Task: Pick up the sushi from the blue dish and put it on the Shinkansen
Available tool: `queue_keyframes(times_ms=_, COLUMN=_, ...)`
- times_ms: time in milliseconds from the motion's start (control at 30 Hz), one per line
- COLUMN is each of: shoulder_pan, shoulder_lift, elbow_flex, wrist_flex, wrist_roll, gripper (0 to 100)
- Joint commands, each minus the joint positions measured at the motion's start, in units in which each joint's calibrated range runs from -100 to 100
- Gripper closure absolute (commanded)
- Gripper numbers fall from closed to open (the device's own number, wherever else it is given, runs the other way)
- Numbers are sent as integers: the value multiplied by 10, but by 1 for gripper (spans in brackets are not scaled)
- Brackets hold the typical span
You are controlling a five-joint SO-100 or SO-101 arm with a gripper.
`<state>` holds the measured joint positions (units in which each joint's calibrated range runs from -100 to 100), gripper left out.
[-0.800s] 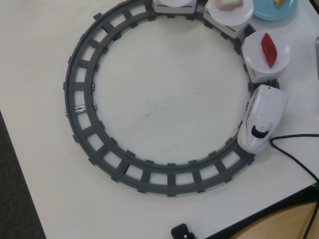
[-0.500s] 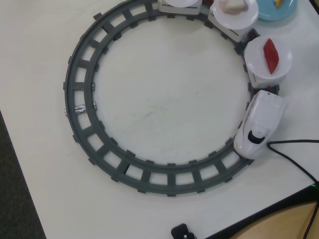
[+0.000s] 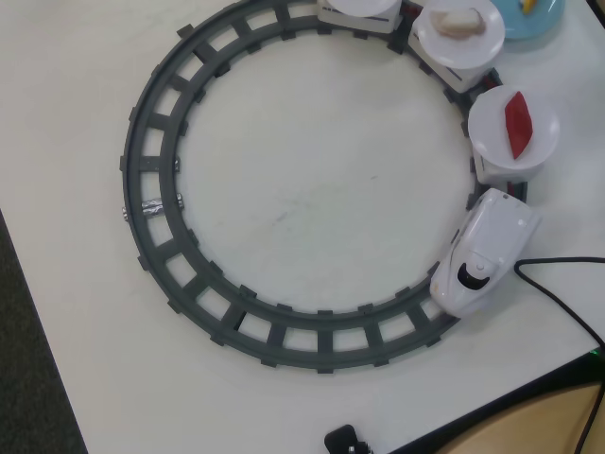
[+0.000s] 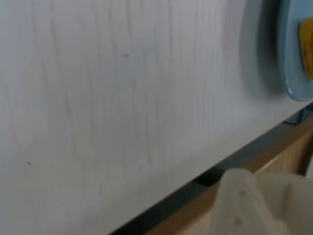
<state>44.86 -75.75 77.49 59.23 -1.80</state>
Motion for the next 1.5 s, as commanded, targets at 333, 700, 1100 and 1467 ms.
queue_keyframes(times_ms=333, shoulder_pan=6, shoulder_lift=789, elbow_flex=-754, wrist_flex=38, wrist_roll=60, gripper=80)
queue_keyframes(times_ms=700, shoulder_pan=19, shoulder_lift=1120, elbow_flex=-1093, wrist_flex=194, wrist_roll=156, gripper=70)
queue_keyframes(times_ms=1100, shoulder_pan=12, shoulder_lift=1168, elbow_flex=-1181, wrist_flex=177, wrist_roll=196, gripper=71)
queue_keyframes(times_ms=1467, shoulder_pan=-13, shoulder_lift=1215, elbow_flex=-1183, wrist_flex=179, wrist_roll=199, gripper=72)
